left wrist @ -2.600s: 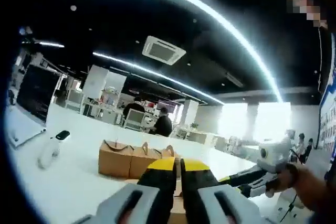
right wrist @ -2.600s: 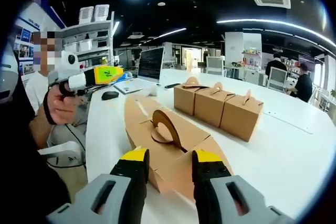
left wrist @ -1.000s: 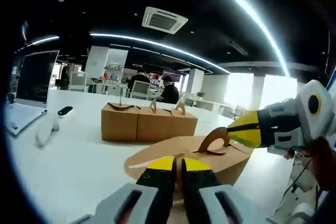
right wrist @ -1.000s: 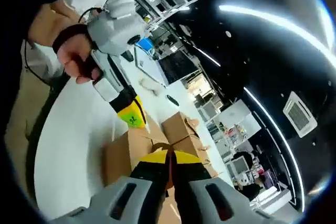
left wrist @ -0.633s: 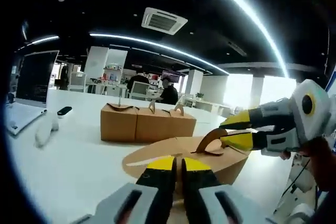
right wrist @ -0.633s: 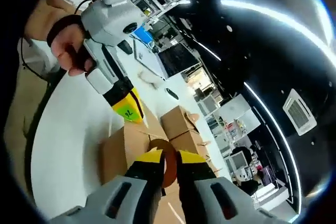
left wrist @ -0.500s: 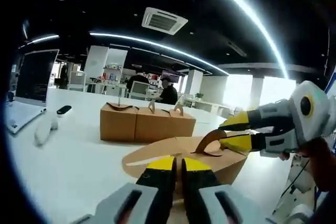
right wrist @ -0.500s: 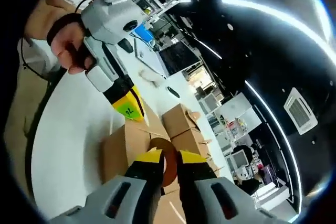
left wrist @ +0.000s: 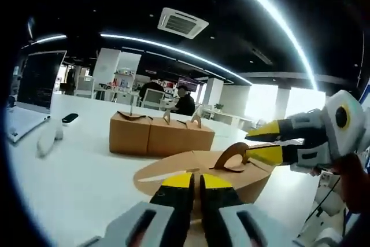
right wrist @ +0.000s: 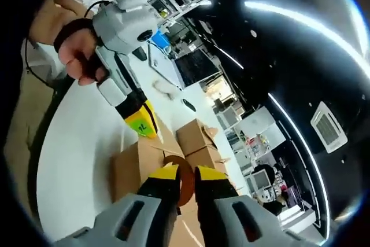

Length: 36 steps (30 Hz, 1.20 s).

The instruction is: Pick up one paper box from the group, open the paper box, and remove the item inside

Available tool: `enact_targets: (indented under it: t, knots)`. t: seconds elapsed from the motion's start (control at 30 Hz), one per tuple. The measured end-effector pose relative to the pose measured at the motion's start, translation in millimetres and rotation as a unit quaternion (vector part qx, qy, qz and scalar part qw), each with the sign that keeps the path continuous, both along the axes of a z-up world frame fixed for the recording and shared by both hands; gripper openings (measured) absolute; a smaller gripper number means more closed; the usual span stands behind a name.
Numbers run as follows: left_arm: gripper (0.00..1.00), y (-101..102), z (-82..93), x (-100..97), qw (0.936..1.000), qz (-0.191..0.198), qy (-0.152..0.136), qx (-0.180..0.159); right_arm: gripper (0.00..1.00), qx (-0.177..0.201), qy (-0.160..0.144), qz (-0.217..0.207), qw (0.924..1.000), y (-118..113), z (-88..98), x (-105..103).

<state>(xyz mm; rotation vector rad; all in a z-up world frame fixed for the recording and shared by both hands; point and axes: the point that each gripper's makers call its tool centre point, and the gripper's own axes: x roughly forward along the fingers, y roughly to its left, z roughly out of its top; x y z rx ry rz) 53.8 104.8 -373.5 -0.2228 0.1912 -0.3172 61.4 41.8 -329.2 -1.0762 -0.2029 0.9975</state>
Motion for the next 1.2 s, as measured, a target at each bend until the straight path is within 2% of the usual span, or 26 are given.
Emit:
enact_targets:
  t: [0.2,0.57,0.93,1.07,1.13,1.2]
  knots:
    - [0.08,0,-0.1,-0.6,1.0,0.0,0.0,-0.003,0.12,-0.02,0.012,-0.01,0.9997,0,-12.7,6]
    - [0.08,2,-1.9,-2.1,1.0,0.003,0.0,-0.006,0.12,-0.016,0.034,-0.018,0.9991,0,-12.4,9]
    - [0.08,1,-2.6,-2.7,0.9999,0.001,-0.001,-0.011,0.13,-0.01,0.088,-0.041,0.9952,-9,-21.0,14]
    - [0.08,-1,-3.2,-3.3,0.9999,-0.002,0.0,-0.012,0.13,-0.022,0.0,-0.067,0.9975,-13,-5.2,26]
    - [0.08,-1,-3.4,-3.6,0.9999,-0.003,0.001,-0.012,0.15,-0.025,-0.021,-0.065,0.9974,-11,-2.9,26]
    - [0.08,-1,-3.6,-3.8,0.9999,-0.003,0.001,-0.012,0.23,-0.028,-0.038,-0.064,0.9968,-8,-2.1,27]
